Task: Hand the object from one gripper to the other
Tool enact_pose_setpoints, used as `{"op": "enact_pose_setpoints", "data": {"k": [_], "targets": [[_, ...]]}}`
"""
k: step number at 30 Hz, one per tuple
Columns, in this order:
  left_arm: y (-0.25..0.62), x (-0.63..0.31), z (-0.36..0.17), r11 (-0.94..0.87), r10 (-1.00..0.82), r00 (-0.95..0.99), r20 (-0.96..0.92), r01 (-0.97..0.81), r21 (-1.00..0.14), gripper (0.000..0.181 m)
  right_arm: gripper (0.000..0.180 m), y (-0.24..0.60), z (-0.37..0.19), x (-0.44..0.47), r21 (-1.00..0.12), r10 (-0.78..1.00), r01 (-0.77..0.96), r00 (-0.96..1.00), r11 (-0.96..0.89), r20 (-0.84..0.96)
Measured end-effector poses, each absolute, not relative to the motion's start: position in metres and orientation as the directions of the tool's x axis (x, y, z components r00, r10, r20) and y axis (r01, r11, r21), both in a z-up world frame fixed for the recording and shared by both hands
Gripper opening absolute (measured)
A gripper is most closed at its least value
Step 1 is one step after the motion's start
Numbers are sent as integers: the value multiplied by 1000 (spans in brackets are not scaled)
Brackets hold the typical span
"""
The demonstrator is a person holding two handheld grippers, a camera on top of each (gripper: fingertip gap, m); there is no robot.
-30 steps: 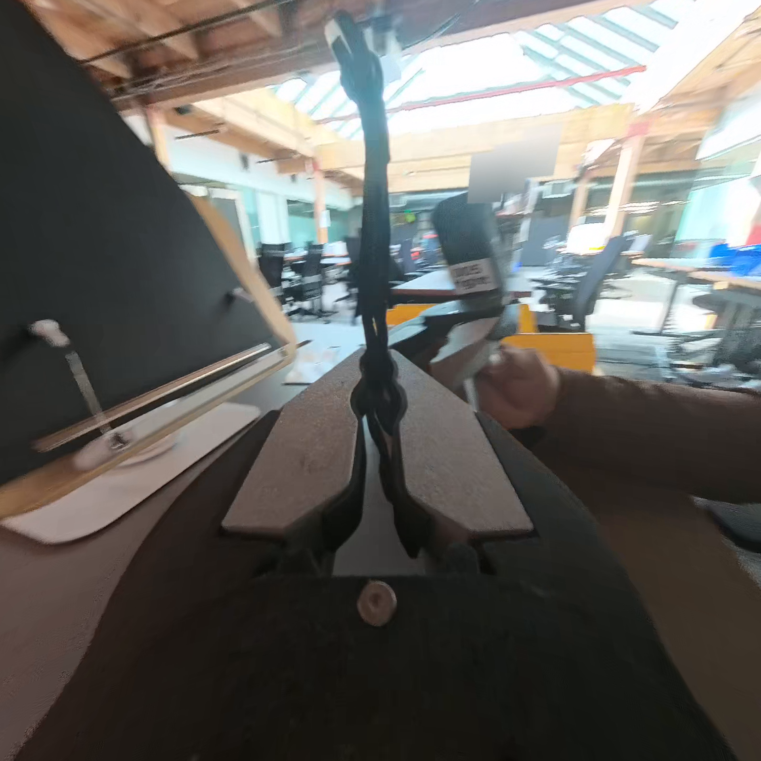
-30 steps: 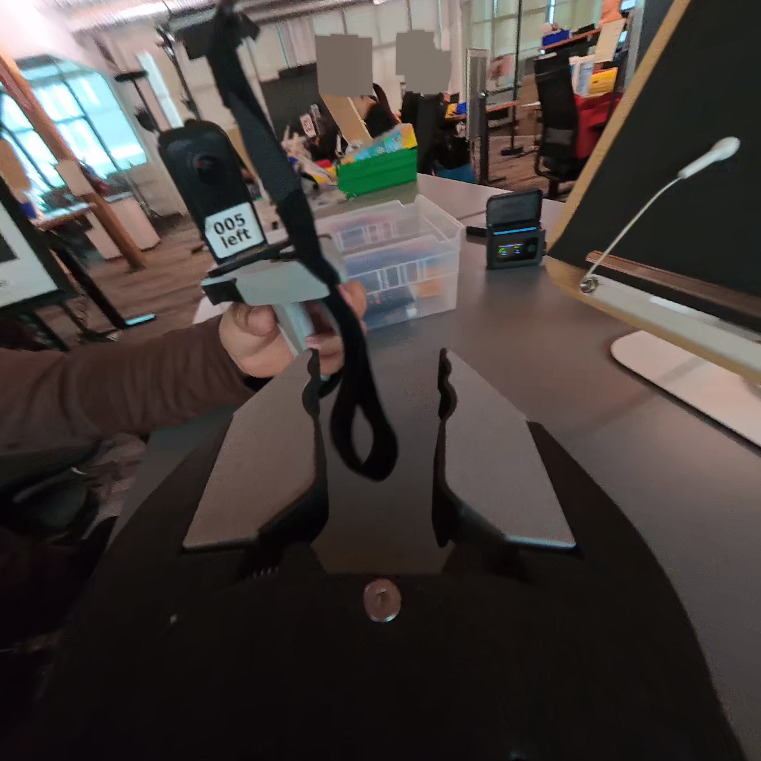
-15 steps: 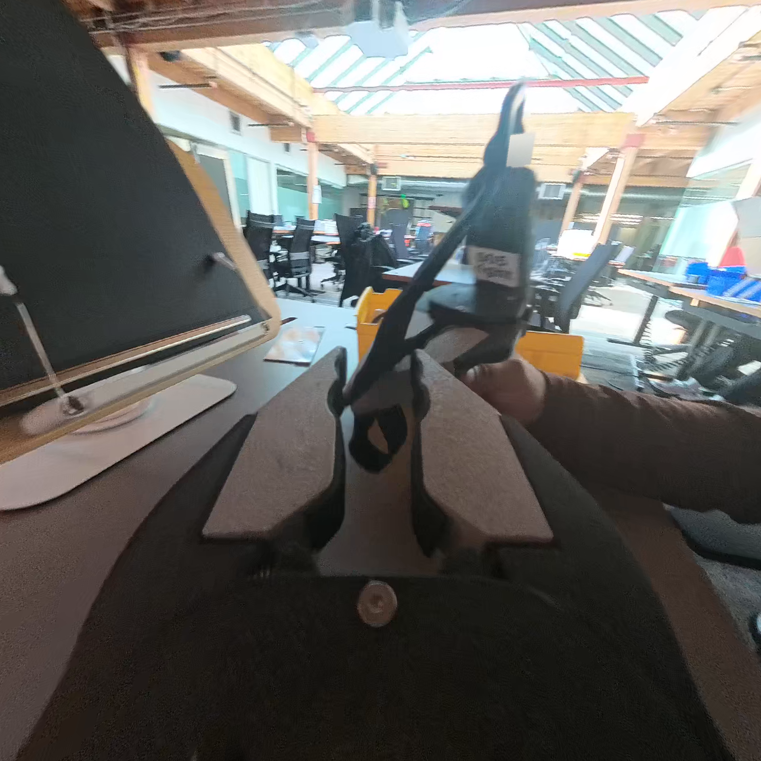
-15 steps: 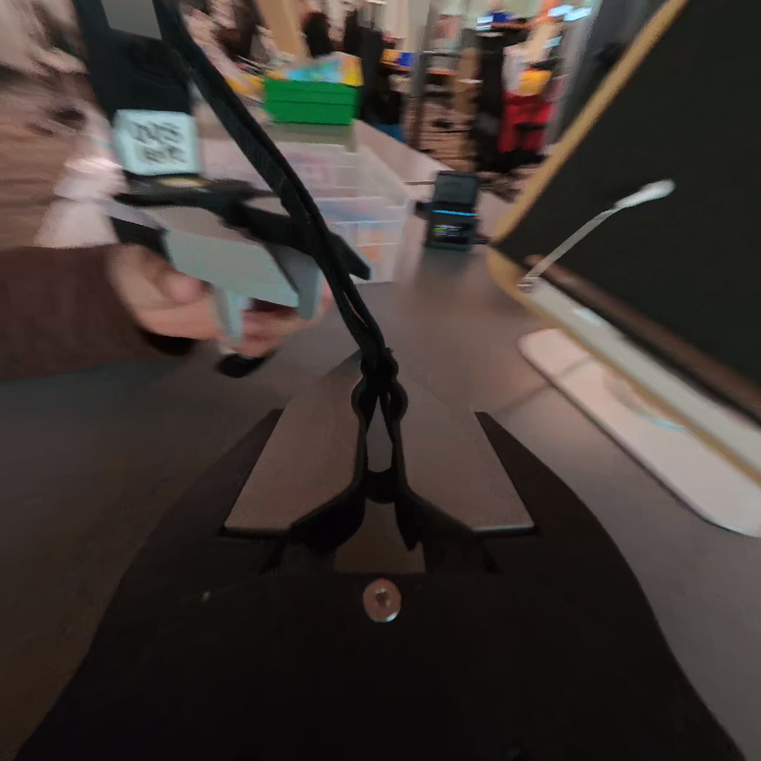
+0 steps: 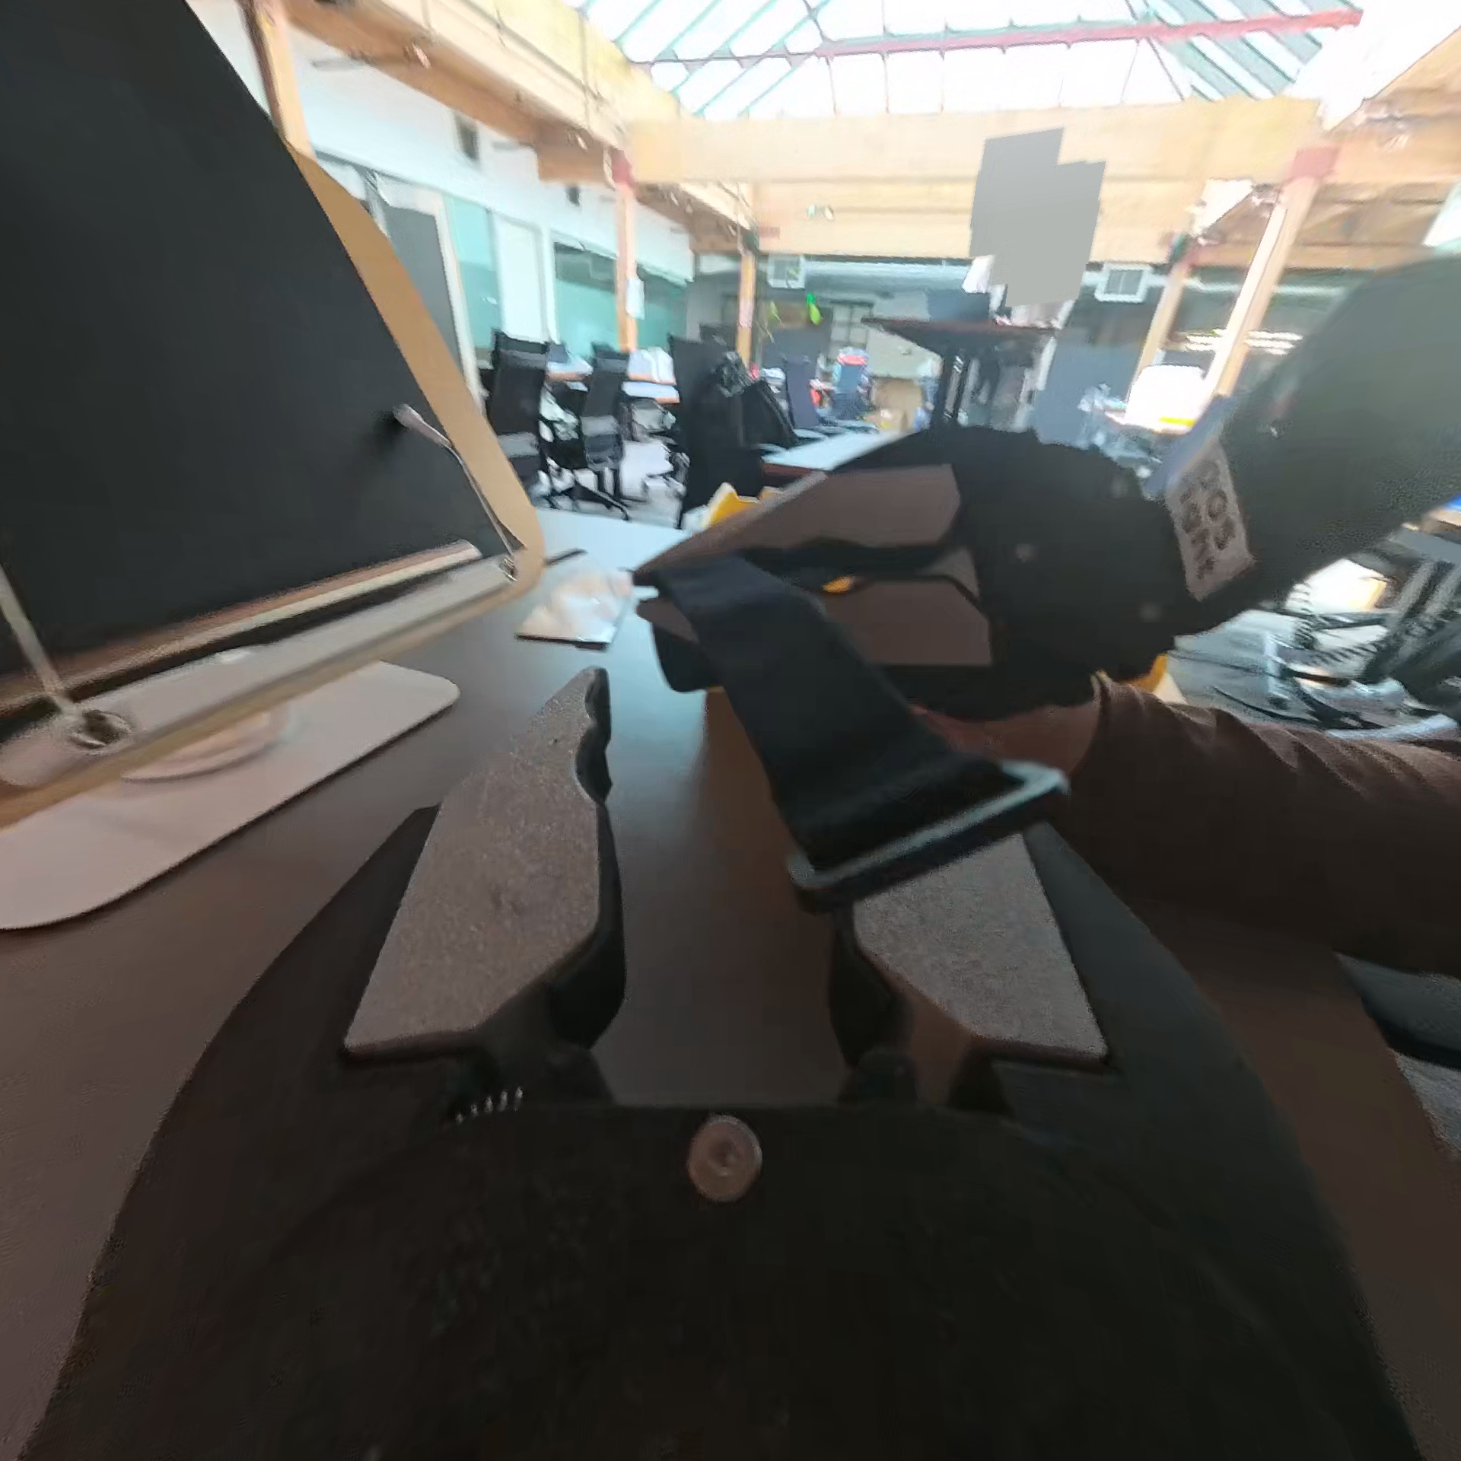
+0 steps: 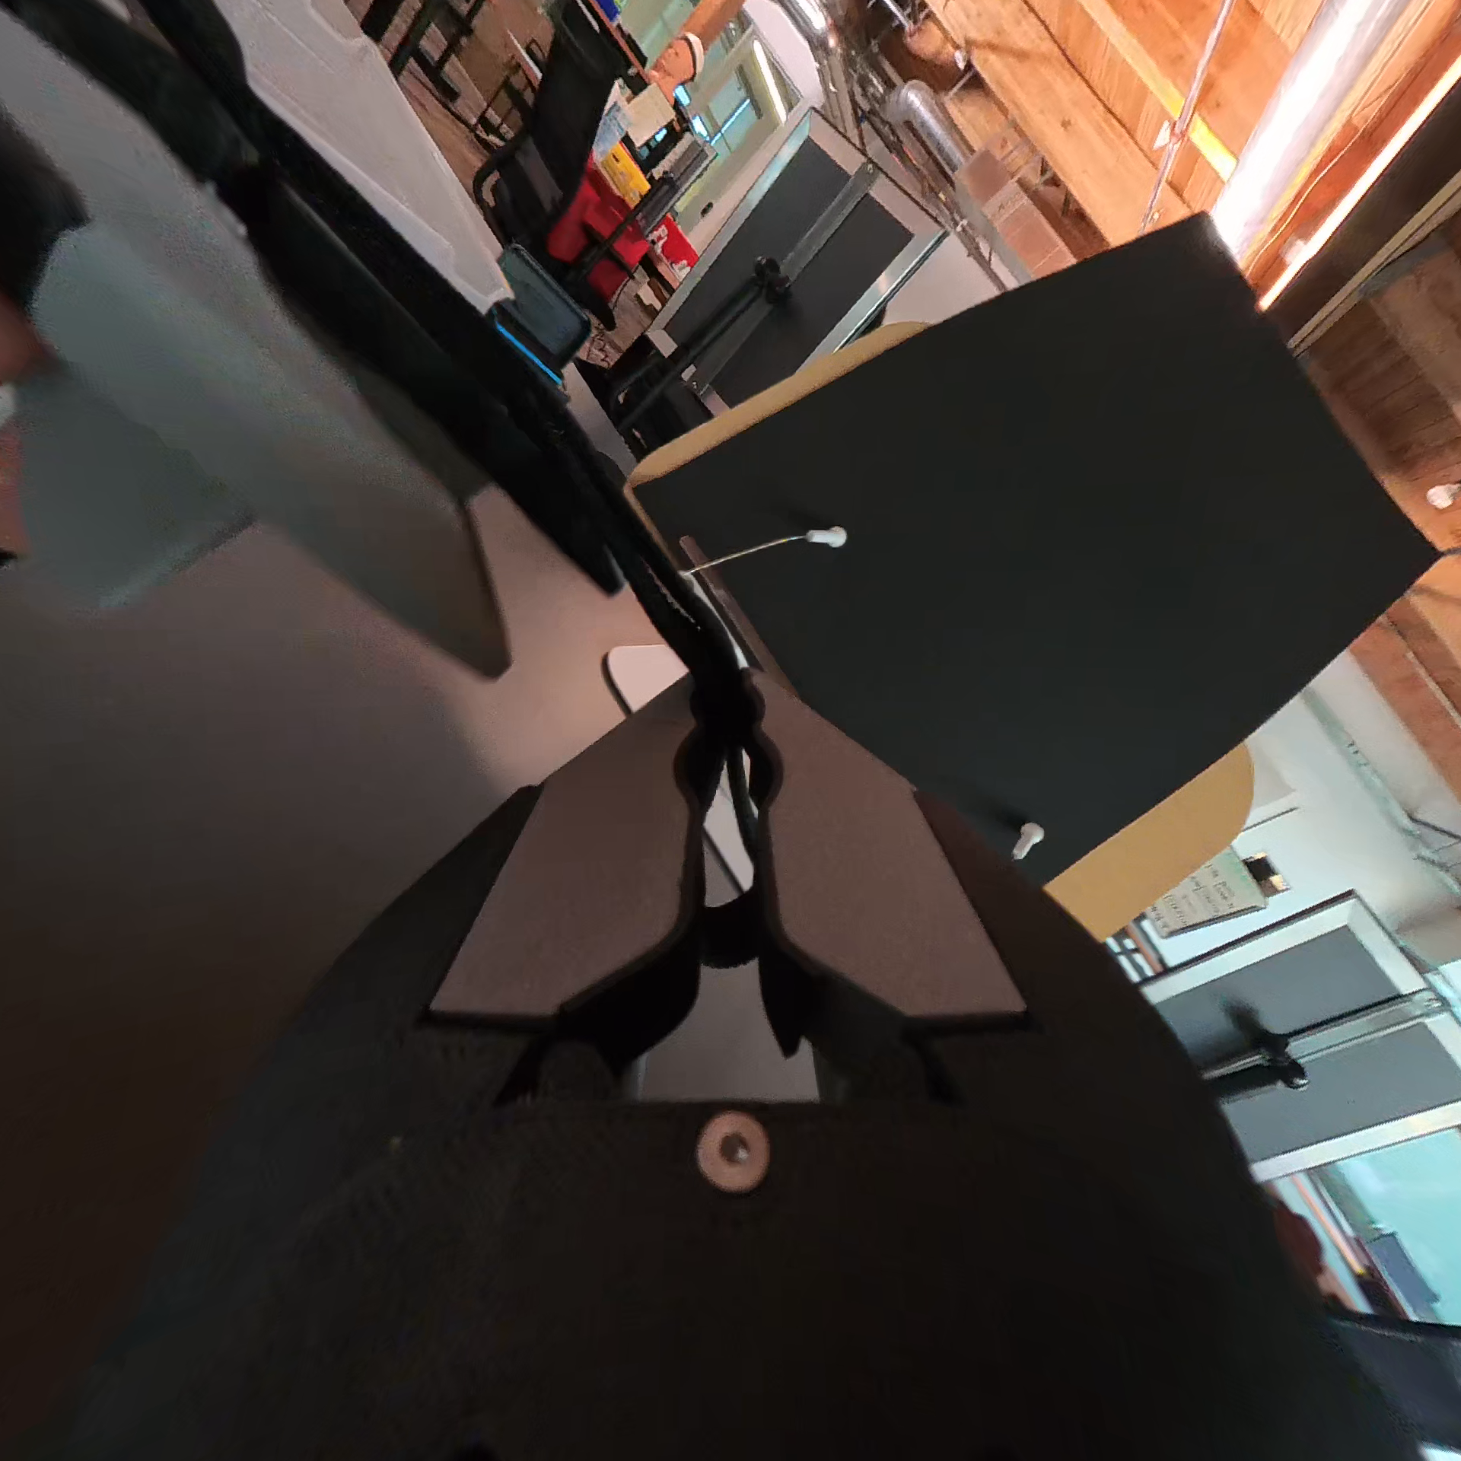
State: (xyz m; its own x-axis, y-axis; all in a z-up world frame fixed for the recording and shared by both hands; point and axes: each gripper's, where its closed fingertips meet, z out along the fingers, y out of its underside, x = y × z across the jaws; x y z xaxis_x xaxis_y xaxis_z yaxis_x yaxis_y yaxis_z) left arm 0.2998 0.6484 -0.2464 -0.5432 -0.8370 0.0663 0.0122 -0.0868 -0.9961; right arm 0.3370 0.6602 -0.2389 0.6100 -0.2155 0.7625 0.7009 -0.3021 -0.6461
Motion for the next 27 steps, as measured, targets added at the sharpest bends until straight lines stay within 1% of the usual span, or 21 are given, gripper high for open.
{"op": "enact_pose_setpoints", "data": {"k": [2, 4, 6, 8, 9, 12, 14, 16, 18, 20, 22, 24, 27], "targets": [[661, 299, -236, -72, -872, -488, 23, 81, -994, 50, 0, 661, -241, 335, -636, -195, 709, 607, -303, 770], [663, 293, -226, -27, -878, -475, -62, 177, -984, 41, 0, 665, -250, 327, -653, -126, 701, 648, -287, 751], [655, 285, -221, 9, -856, -501, -129, 233, -972, 14, 2, 670, -260, 314, -688, -52, 675, 702, -268, 710], [645, 281, -222, 46, -827, -534, -173, 243, -969, 2, 6, 672, -265, 308, -727, -10, 638, 750, -254, 662], [644, 280, -222, 78, -824, -529, -204, 252, -965, 2, 9, 673, -267, 305, -755, 15, 608, 782, -245, 624], [652, 283, -221, 227, -842, -421, -339, 295, -928, 1, 28, 673, -275, 299, -843, 107, 482, 876, -241, 470], [658, 282, -219, 404, -813, -292, -504, 340, -849, 2, 44, 672, -277, 301, -883, 134, 397, 918, -249, 374], [665, 282, -217, 618, -714, -124, -689, 352, -703, 2, 48, 669, -278, 300, -919, 174, 293, 952, -263, 253], [665, 283, -222, 769, -577, -13, -816, 327, -549, 2, 52, 667, -274, 297, -957, 220, 143, 972, -253, 87], [664, 288, -233, 839, -486, 7, -874, 283, -465, 2, 43, 661, -266, 280, -969, 367, -33, 922, -244, -124], [666, 294, -243, 878, -433, 14, -901, 236, -417, 2, 46, 654, -257, 268, -947, 477, -188, 828, -262, -296], [671, 295, -244, 913, -369, 53, -928, 208, -351, 2, 48, 650, -254, 265, -922, 519, -260, 767, -288, -378], [674, 292, -237, 948, -274, 119, -954, 200, -247, 2, 53, 649, -256, 259, -904, 540, -280, 730, -322, -418]]}}
